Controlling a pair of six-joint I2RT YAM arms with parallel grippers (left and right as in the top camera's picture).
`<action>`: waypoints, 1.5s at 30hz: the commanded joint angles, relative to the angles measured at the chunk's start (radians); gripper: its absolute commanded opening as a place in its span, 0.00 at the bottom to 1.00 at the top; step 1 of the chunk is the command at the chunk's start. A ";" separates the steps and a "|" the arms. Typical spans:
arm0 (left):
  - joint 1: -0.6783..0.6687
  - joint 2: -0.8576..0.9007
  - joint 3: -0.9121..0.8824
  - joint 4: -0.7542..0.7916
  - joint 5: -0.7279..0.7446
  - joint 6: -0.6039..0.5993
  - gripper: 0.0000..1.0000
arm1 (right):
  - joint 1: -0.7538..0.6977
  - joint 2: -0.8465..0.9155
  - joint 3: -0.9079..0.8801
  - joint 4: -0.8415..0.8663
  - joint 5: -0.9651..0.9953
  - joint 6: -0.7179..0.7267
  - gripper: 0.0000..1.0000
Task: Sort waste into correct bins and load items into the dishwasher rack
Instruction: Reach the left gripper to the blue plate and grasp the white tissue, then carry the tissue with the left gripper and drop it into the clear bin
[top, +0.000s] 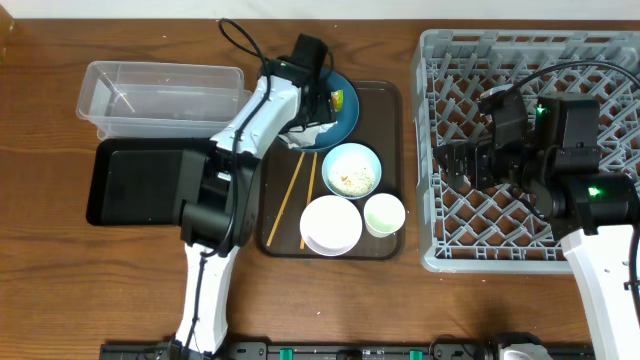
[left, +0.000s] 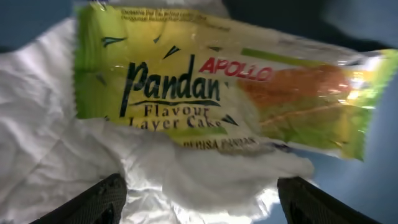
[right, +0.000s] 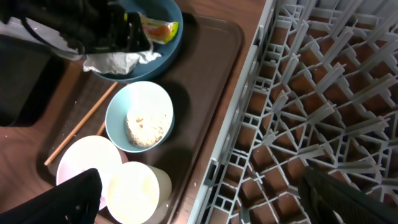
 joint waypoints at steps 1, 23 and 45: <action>0.002 0.037 0.015 0.004 -0.019 -0.011 0.75 | 0.014 0.002 0.025 -0.002 -0.012 0.005 0.99; 0.009 -0.167 0.021 -0.024 0.022 0.051 0.06 | 0.014 0.002 0.025 0.000 -0.011 0.005 0.99; 0.318 -0.396 0.014 -0.104 -0.067 0.079 0.06 | 0.014 0.002 0.025 0.034 -0.012 0.012 0.99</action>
